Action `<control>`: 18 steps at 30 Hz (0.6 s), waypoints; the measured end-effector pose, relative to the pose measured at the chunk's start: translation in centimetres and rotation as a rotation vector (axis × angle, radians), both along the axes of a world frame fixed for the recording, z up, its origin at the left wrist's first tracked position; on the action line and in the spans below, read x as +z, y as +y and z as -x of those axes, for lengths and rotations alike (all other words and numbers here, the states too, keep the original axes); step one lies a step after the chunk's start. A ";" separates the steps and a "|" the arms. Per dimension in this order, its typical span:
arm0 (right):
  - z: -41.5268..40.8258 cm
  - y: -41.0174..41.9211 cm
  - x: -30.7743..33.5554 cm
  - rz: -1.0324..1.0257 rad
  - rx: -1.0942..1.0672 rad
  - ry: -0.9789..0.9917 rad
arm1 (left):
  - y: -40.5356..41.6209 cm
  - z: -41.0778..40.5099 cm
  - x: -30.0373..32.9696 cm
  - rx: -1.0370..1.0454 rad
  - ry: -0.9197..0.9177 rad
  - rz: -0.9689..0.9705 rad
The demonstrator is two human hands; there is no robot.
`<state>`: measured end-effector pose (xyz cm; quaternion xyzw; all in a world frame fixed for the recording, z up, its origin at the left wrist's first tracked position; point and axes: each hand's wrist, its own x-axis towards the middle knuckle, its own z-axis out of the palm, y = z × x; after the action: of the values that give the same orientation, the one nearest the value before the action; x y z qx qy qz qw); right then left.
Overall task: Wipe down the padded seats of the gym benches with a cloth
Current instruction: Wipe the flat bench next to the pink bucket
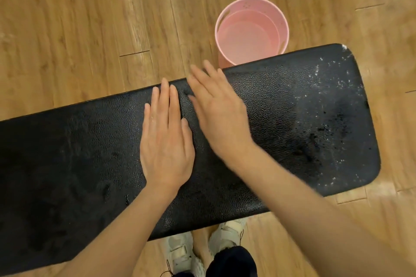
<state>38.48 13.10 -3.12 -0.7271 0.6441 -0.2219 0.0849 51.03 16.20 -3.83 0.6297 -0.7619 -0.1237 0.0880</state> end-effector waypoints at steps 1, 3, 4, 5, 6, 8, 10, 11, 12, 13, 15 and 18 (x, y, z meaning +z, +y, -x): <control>1.5 -0.5 -0.1 -0.006 0.095 0.008 | 0.0 0.0 0.0 0.000 0.000 -0.003; 5.7 -0.8 -0.2 -0.066 0.128 0.031 | 0.0 0.0 0.1 0.006 0.006 -0.008; 7.8 -0.7 0.1 -0.104 0.048 0.027 | 0.0 0.0 0.1 0.006 0.007 -0.008; 9.3 -0.4 0.6 -0.128 -0.080 -0.013 | 0.0 0.0 0.1 0.004 0.005 -0.007; 9.9 -0.4 0.8 -0.133 -0.210 -0.065 | 0.0 0.0 0.1 0.003 0.004 -0.005; 7.4 -1.3 1.0 -0.129 -0.342 -0.066 | -0.1 0.0 0.0 0.003 -0.001 -0.004; 3.0 -2.5 0.8 -0.062 -0.239 -0.016 | 0.0 0.0 0.1 0.004 -0.003 -0.006; 1.5 -2.9 0.5 -0.027 -0.126 -0.003 | 0.0 0.0 0.1 0.002 -0.003 -0.004; 1.1 -3.1 0.4 -0.049 -0.010 0.002 | 0.0 0.0 0.1 0.001 -0.005 -0.003; 1.9 -3.3 0.6 -0.110 0.074 0.017 | 0.0 0.1 0.1 0.001 -0.009 -0.004; 5.6 -3.3 0.8 -0.203 0.095 0.043 | 0.0 0.1 0.2 0.005 -0.008 -0.007; 10.3 -2.6 0.6 -0.197 -0.164 0.023 | 0.0 0.1 0.1 -0.002 0.004 -0.002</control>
<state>28.13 10.53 -2.52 -0.6625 0.7212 -0.1552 0.1299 50.95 16.17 -3.74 0.6289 -0.7621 -0.1259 0.0885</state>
